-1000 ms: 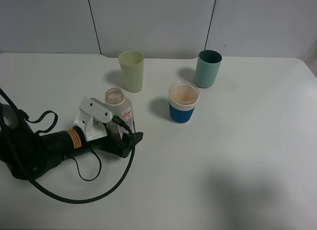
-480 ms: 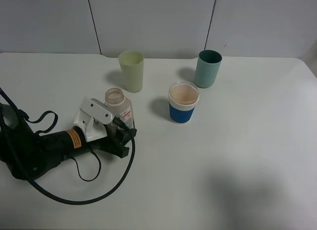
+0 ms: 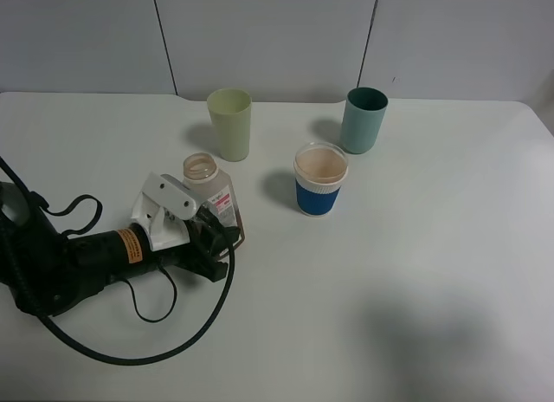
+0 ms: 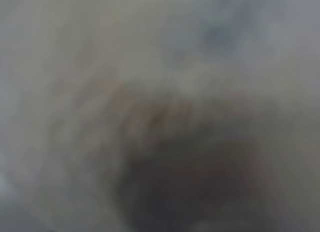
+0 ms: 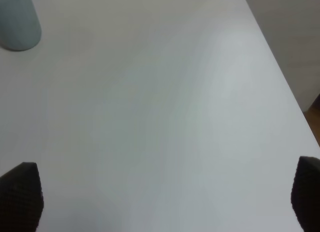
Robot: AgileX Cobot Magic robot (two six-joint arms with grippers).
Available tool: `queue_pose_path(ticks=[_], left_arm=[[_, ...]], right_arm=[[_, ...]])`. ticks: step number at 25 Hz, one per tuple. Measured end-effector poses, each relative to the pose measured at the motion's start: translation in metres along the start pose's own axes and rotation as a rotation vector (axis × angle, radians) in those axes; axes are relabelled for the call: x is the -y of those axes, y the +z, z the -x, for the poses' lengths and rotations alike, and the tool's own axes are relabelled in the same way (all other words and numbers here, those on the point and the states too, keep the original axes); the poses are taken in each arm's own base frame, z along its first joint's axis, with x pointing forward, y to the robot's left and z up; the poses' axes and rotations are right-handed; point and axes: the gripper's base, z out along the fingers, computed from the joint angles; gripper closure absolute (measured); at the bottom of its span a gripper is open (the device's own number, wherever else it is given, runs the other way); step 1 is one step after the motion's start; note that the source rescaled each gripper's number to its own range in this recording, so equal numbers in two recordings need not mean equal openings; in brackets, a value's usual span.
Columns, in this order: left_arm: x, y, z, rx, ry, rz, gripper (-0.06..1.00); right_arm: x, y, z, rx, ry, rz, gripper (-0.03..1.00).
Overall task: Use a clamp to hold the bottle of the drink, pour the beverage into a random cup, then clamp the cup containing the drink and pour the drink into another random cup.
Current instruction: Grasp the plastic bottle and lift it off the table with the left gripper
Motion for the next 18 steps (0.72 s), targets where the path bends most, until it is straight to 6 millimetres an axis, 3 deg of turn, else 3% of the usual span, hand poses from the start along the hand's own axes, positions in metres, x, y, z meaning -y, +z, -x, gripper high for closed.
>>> queue_pose_path(ticks=[12, 18], left_arm=[[0.006, -0.017, 0.034, -0.002, 0.047, 0.008, 0.94], [0.005, -0.022, 0.040, -0.068, 0.130, 0.030, 0.94]], right_arm=[[0.000, 0.000, 0.000, 0.000, 0.000, 0.000, -0.03], [0.000, 0.000, 0.000, 0.000, 0.000, 0.000, -0.03]])
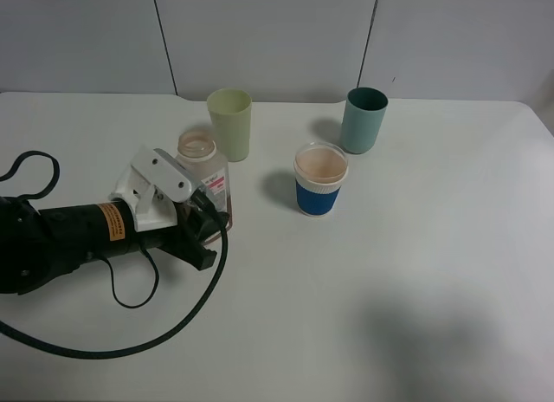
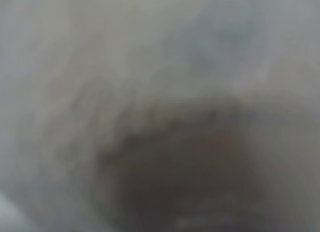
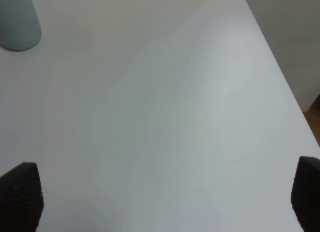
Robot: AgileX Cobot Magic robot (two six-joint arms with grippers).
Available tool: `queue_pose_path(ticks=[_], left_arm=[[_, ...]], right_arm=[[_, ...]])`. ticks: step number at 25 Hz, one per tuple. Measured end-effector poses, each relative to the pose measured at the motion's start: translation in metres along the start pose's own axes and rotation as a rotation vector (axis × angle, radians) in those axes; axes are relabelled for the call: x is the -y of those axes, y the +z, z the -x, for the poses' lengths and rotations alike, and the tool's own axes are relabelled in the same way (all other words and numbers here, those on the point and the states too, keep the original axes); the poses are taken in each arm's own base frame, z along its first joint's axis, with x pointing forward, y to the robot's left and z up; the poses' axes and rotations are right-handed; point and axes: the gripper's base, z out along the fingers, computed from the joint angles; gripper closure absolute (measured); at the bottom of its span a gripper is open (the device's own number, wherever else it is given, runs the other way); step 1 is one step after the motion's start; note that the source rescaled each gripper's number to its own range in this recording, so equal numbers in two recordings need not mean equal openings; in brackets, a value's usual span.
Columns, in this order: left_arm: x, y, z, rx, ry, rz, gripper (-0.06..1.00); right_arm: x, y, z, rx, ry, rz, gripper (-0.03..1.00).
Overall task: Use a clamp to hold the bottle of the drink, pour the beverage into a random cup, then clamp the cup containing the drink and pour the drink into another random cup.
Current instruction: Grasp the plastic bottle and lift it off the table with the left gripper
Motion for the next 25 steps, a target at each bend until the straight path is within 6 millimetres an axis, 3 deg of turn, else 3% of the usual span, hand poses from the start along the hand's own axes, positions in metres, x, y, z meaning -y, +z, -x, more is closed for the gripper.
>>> queue_pose_path(ticks=[14, 25], left_arm=[[-0.014, 0.027, 0.038, -0.021, 0.073, 0.045, 0.94], [-0.024, 0.026, 0.034, -0.069, 0.064, 0.073, 0.94]], right_arm=[[0.000, 0.000, 0.000, 0.000, 0.000, 0.000, -0.03], [0.000, 0.000, 0.000, 0.000, 0.000, 0.000, -0.03]])
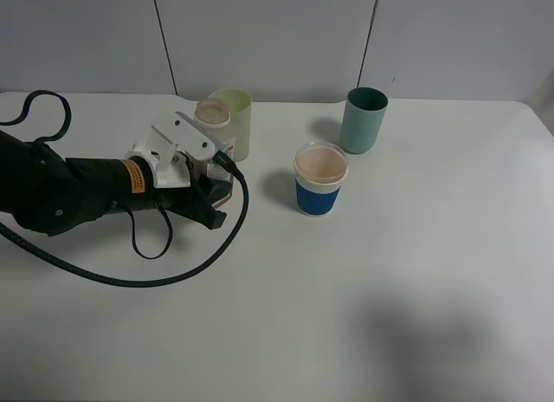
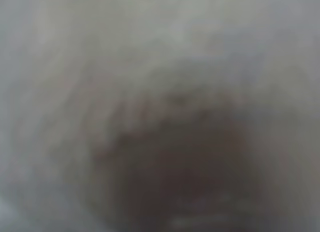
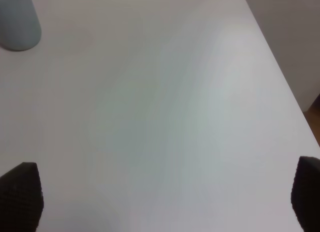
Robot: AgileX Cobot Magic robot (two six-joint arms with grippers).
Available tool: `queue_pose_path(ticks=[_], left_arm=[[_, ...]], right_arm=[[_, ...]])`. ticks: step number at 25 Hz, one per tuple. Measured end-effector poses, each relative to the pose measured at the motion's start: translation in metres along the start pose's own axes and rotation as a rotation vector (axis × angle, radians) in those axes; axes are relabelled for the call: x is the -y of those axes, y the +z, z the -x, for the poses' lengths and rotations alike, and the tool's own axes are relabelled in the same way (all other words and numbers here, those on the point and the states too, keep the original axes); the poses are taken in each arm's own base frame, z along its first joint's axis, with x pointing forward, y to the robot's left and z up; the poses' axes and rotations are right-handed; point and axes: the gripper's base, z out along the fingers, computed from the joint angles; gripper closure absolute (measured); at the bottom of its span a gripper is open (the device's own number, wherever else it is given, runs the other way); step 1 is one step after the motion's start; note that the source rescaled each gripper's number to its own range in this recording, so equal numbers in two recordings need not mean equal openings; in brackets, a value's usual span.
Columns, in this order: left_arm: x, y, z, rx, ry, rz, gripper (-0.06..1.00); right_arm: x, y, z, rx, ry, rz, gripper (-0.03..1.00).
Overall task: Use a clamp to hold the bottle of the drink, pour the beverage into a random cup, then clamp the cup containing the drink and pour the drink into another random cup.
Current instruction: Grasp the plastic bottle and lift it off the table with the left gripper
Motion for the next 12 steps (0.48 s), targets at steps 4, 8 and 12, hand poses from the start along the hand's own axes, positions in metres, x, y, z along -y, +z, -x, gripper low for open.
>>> queue_pose_path(ticks=[4, 8, 12], left_arm=[[0.0000, 0.0000, 0.0000, 0.000, 0.000, 0.000, 0.94], [0.0003, 0.0000, 0.0000, 0.000, 0.008, -0.003, 0.94], [-0.0002, 0.0013, 0.0030, 0.006, 0.026, -0.004, 0.94]], right_arm=[[0.0000, 0.0000, 0.0000, 0.000, 0.000, 0.000, -0.03], [0.0000, 0.0000, 0.0000, 0.000, 0.000, 0.000, -0.03], [0.0000, 0.0000, 0.0000, 0.000, 0.000, 0.000, -0.03]])
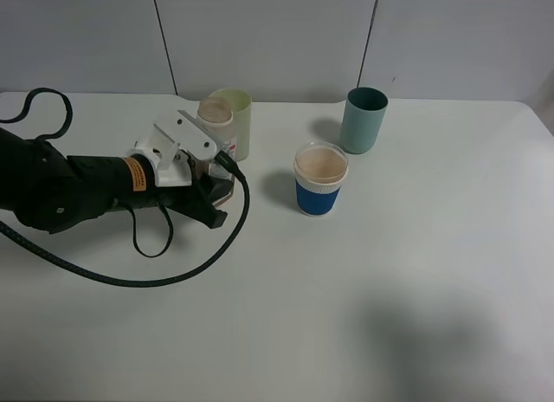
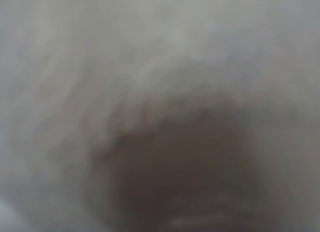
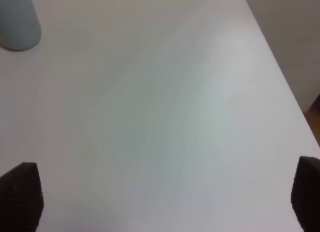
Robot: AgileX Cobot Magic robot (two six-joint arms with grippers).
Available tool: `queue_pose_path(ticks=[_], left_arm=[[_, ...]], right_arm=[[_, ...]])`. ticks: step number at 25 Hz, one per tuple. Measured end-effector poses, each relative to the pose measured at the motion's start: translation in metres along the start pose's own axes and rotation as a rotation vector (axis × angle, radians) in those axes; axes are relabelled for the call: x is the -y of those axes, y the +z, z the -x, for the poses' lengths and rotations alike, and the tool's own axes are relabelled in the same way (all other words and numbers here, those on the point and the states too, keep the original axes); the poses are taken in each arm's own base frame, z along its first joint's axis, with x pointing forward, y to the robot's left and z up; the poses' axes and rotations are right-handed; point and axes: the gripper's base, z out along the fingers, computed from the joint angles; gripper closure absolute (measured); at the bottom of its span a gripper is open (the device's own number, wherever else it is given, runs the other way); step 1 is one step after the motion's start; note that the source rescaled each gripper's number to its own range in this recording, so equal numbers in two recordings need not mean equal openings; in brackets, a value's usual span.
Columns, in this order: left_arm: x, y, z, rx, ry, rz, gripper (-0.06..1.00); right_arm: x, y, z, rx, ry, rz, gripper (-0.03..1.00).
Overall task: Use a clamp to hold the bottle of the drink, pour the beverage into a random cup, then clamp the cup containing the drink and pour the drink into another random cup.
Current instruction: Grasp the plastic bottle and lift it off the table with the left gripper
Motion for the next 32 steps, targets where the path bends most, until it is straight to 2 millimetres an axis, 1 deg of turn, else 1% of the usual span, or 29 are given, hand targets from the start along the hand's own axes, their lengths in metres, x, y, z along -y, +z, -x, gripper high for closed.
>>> queue_pose_path(ticks=[3, 8, 16, 20, 27, 32], left_arm=[[-0.002, 0.003, 0.006, -0.004, 0.015, 0.002, 0.94], [-0.009, 0.013, 0.026, -0.018, 0.047, 0.023, 0.94], [-0.021, 0.022, 0.049, -0.101, 0.131, 0.059, 0.94], [-0.023, 0.028, 0.052, -0.126, 0.153, 0.062, 0.94], [-0.025, 0.042, 0.041, -0.199, 0.132, 0.063, 0.94], [-0.028, 0.047, 0.048, -0.213, 0.156, 0.068, 0.94]], right_arm=[[0.000, 0.000, 0.000, 0.000, 0.000, 0.000, -0.03], [0.000, 0.000, 0.000, 0.000, 0.000, 0.000, -0.03], [0.000, 0.000, 0.000, 0.000, 0.000, 0.000, -0.03], [0.000, 0.000, 0.000, 0.000, 0.000, 0.000, -0.03], [0.000, 0.000, 0.000, 0.000, 0.000, 0.000, -0.03], [0.000, 0.000, 0.000, 0.000, 0.000, 0.000, -0.03]])
